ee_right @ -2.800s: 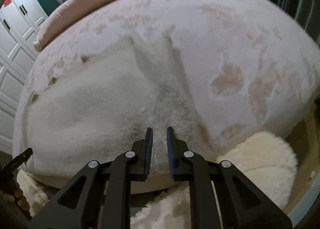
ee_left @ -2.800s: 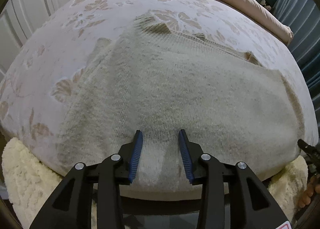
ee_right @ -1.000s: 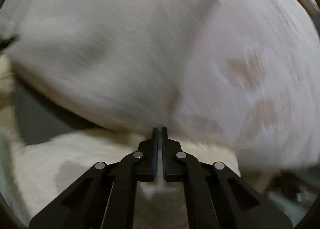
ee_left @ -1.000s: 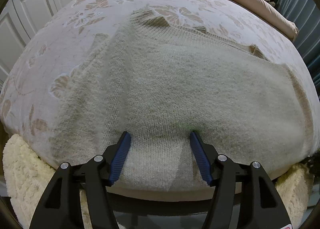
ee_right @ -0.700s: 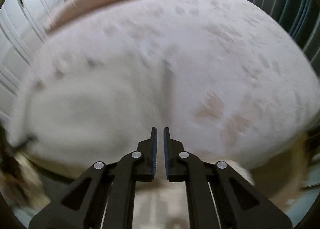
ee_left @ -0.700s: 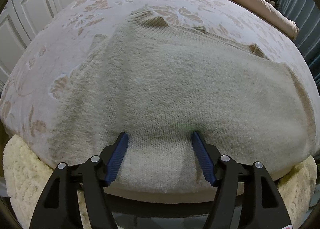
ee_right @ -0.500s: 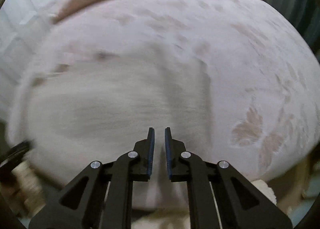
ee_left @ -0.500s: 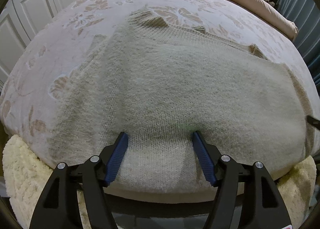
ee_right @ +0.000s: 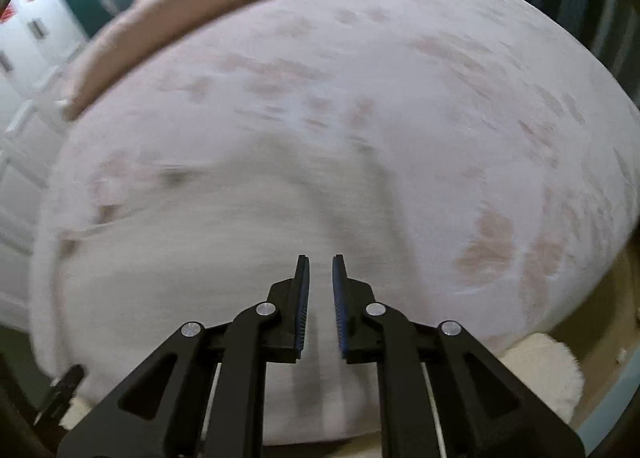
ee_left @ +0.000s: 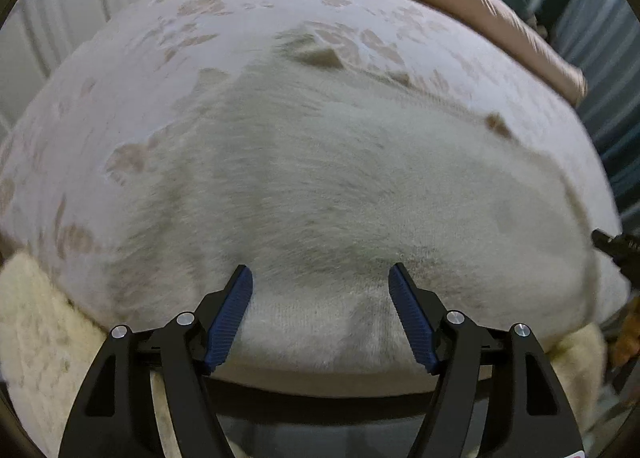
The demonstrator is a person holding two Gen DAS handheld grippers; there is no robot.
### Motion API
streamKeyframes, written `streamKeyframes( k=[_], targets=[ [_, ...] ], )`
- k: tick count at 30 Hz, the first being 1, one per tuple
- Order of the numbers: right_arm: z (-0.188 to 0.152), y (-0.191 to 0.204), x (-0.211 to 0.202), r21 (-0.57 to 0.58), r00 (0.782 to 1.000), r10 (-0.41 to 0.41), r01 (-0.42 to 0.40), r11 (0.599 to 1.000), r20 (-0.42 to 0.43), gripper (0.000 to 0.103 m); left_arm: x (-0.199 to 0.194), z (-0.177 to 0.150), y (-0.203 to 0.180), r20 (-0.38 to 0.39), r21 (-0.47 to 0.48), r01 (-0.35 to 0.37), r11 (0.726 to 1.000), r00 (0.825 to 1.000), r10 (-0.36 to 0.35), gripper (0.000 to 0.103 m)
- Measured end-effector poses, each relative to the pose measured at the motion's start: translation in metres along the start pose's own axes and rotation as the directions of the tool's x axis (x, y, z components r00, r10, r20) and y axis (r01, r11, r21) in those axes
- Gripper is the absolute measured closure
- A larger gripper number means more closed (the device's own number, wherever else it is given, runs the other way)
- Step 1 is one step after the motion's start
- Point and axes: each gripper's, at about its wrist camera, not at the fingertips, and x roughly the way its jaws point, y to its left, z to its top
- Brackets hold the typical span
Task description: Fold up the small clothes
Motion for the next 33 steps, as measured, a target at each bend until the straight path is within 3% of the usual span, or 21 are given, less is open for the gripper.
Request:
streamKeyframes(
  k=[3, 6, 8, 11, 13, 20, 26, 27, 28, 30, 31, 33],
  targets=[
    [-0.006, 0.056, -0.002, -0.110, 0.994, 0.104, -0.107, 0.988, -0.033, 0.091, -0.014, 0.001, 0.019, 0.013, -0.087, 0.033, 0.996, 0.999, -0.032, 0.035],
    [-0.020, 0.110, 0.011, -0.206, 0.980, 0.170, -0.188, 0.960, -0.104, 0.091, -0.032, 0.004, 0.043, 0.059, -0.170, -0.013, 0.985, 0.998, 0.023, 0.035],
    [-0.033, 0.140, 0.022, -0.247, 0.974, 0.175, -0.207, 0.947, -0.146, 0.090, -0.042, 0.006, 0.063, 0.089, -0.225, -0.021, 0.974, 0.995, 0.042, 0.035],
    [-0.047, 0.172, 0.048, -0.277, 0.960, 0.170, -0.229, 0.933, -0.221, 0.090, -0.040, 0.007, 0.089, 0.064, -0.264, -0.074, 0.962, 0.994, 0.094, 0.034],
    [-0.051, 0.180, 0.067, -0.288, 0.954, 0.137, -0.214, 0.933, -0.266, 0.090, -0.032, 0.005, 0.103, 0.025, -0.290, -0.087, 0.953, 0.995, 0.098, 0.034],
    [-0.058, 0.189, 0.079, -0.345, 0.964, 0.079, -0.166, 0.924, -0.254, 0.089, 0.008, -0.005, 0.113, -0.047, -0.400, 0.033, 0.916, 0.997, -0.057, 0.033],
    [-0.060, 0.190, 0.084, -0.338, 0.964, 0.092, -0.176, 0.924, -0.250, 0.089, 0.012, 0.005, 0.100, -0.010, -0.395, 0.042, 0.918, 0.999, -0.050, 0.026],
    [-0.060, 0.191, 0.085, -0.343, 0.965, 0.091, -0.175, 0.923, -0.247, 0.089, 0.011, 0.007, 0.098, 0.000, -0.384, 0.060, 0.921, 0.998, -0.065, 0.033],
    [-0.061, 0.191, 0.085, -0.347, 0.966, 0.092, -0.175, 0.921, -0.243, 0.089, 0.010, 0.010, 0.094, 0.013, -0.359, 0.083, 0.930, 0.996, -0.084, 0.053],
    [-0.061, 0.190, 0.084, -0.349, 0.966, 0.098, -0.180, 0.920, -0.238, 0.088, 0.007, 0.015, 0.087, 0.009, -0.313, 0.068, 0.947, 0.998, -0.069, 0.066],
    [-0.061, 0.189, 0.083, -0.345, 0.966, 0.106, -0.185, 0.920, -0.237, 0.088, 0.004, 0.017, 0.084, 0.017, -0.290, 0.067, 0.955, 0.998, -0.065, 0.085],
    [-0.061, 0.184, 0.081, -0.318, 0.962, 0.136, -0.209, 0.925, -0.238, 0.088, -0.007, 0.021, 0.070, 0.034, -0.221, 0.068, 0.973, 0.997, -0.062, 0.086]
  ],
)
